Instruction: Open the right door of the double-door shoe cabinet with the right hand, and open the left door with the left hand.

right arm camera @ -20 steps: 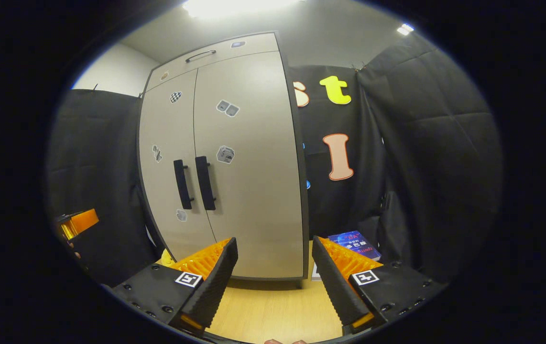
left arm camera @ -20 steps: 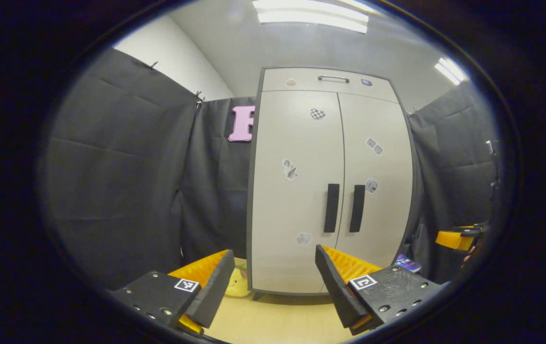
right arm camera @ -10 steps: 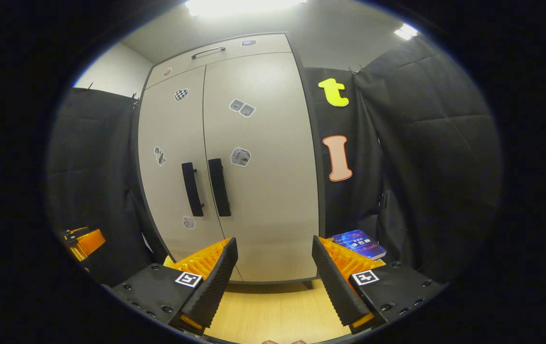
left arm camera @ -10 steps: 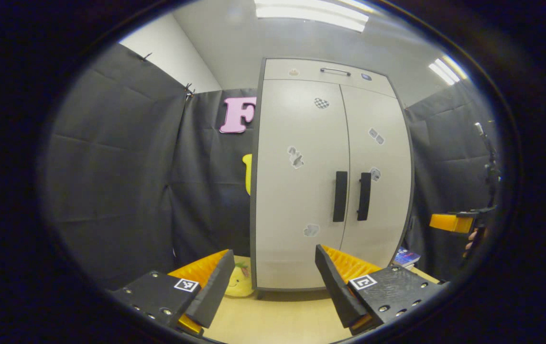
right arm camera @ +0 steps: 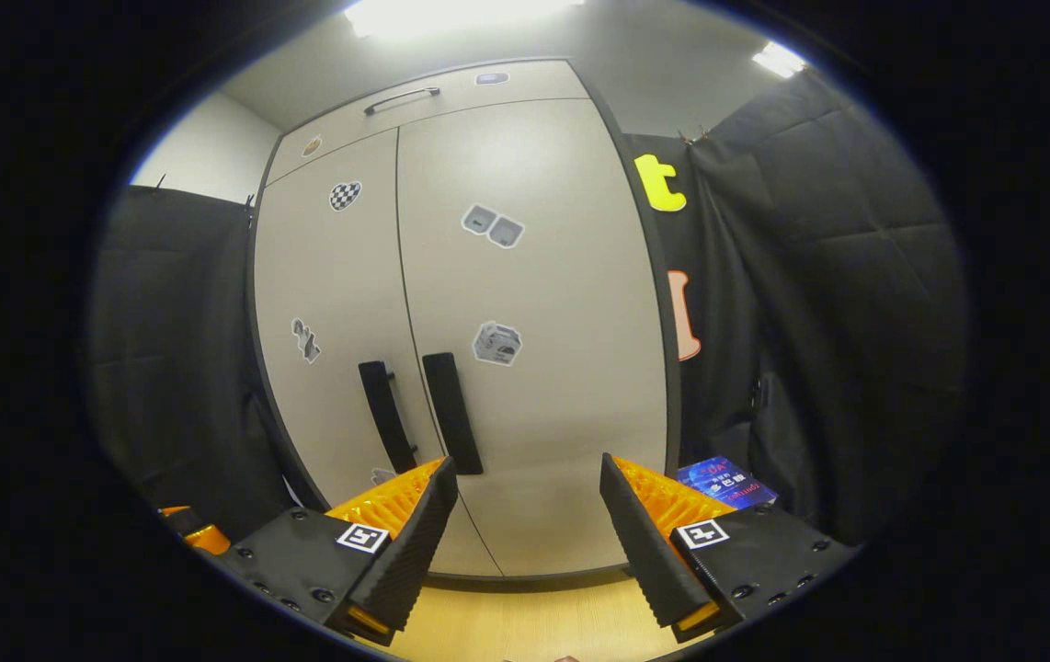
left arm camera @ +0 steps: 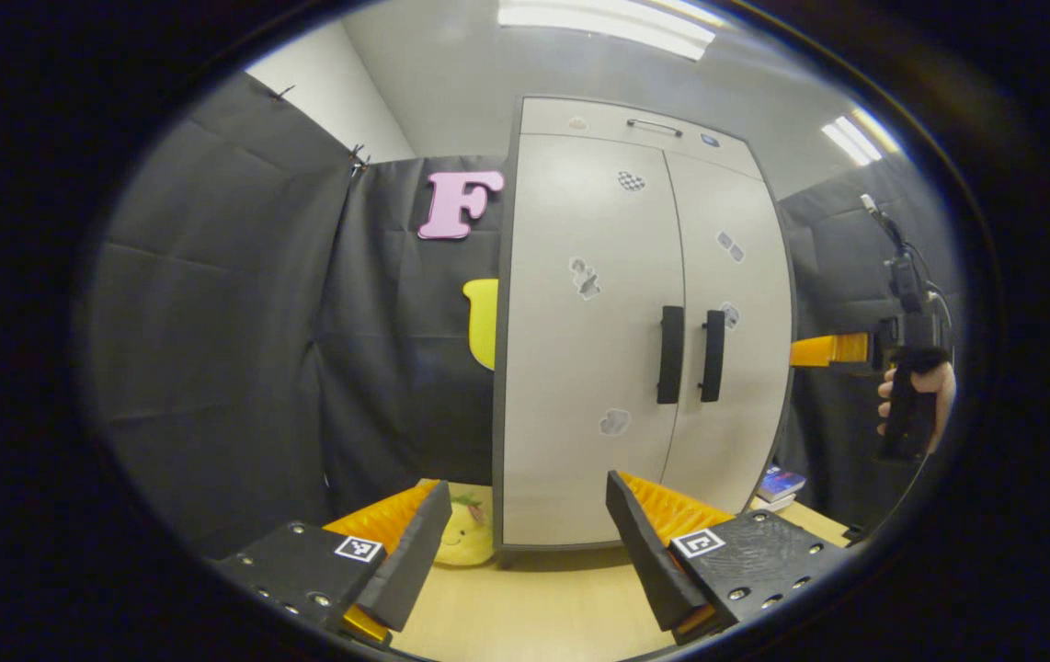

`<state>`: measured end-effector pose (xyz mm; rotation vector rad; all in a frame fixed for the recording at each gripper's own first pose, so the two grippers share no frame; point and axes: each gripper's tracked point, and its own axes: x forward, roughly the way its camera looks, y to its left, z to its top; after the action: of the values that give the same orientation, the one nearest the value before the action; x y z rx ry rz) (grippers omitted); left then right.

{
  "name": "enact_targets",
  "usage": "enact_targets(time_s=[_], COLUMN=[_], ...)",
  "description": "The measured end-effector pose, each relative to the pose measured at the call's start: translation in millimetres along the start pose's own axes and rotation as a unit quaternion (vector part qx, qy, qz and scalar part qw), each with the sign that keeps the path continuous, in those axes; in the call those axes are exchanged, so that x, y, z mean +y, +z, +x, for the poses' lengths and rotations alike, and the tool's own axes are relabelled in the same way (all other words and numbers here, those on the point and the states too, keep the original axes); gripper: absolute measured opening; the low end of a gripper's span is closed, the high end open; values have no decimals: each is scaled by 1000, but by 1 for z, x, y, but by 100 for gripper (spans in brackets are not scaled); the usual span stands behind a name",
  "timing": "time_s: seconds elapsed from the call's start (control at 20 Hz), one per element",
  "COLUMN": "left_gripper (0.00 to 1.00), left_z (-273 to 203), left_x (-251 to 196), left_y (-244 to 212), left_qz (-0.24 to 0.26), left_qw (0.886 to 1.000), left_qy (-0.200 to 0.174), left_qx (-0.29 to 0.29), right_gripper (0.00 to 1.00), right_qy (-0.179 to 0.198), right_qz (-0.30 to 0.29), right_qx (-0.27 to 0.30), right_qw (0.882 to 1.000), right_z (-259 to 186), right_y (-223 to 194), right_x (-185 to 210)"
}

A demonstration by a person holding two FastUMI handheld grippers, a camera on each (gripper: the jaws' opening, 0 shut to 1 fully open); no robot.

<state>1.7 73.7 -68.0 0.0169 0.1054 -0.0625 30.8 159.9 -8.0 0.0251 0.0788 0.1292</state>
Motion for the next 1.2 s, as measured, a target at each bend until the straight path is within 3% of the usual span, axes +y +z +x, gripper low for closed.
enact_targets(time_s=[0.3, 0.5, 0.6, 0.7, 0.8, 0.9, 0.95, 1.0, 1.1, 1.15, 1.2], left_gripper=[100, 98, 98, 98, 98, 98, 98, 99, 99, 98, 98], left_z=[1, 6, 15, 24, 29, 29, 30, 31, 32, 32, 33], left_x=[13, 23, 8, -11, -9, -4, -3, -2, -4, -7, -8], left_y=[-14, -13, -17, -17, -19, -19, -21, -24, -24, -25, -24], left_qz=[-7, 37, -34, -104, -105, -73, -58, -47, -49, -57, -65], left_qw=[1000, 999, 999, 994, 994, 996, 996, 997, 996, 996, 995], left_qy=[-13, 28, 28, 13, 28, 46, 52, 58, 62, 61, 62], left_qx=[17, 21, 31, 28, 28, 28, 31, 36, 38, 36, 36], right_gripper=[98, 98, 92, 98, 97, 90, 79, 77, 72, 63, 65], right_qy=[26, 30, 41, 45, 48, 54, 49, 48, 46, 45, 49], right_qz=[8, -18, -24, -27, -27, -32, -36, -39, -38, -36, -38], right_qx=[3, -11, -2, 4, 10, 18, 22, 28, 37, 30, 25], right_qw=[1000, 999, 999, 999, 998, 998, 998, 998, 997, 998, 998], right_z=[34, 67, 83, 98, 110, 119, 124, 128, 135, 133, 135], right_y=[22, 33, 29, 24, 17, 10, 7, 3, -2, 1, 3], right_x=[39, 44, 48, 48, 48, 50, 48, 48, 50, 52, 54])
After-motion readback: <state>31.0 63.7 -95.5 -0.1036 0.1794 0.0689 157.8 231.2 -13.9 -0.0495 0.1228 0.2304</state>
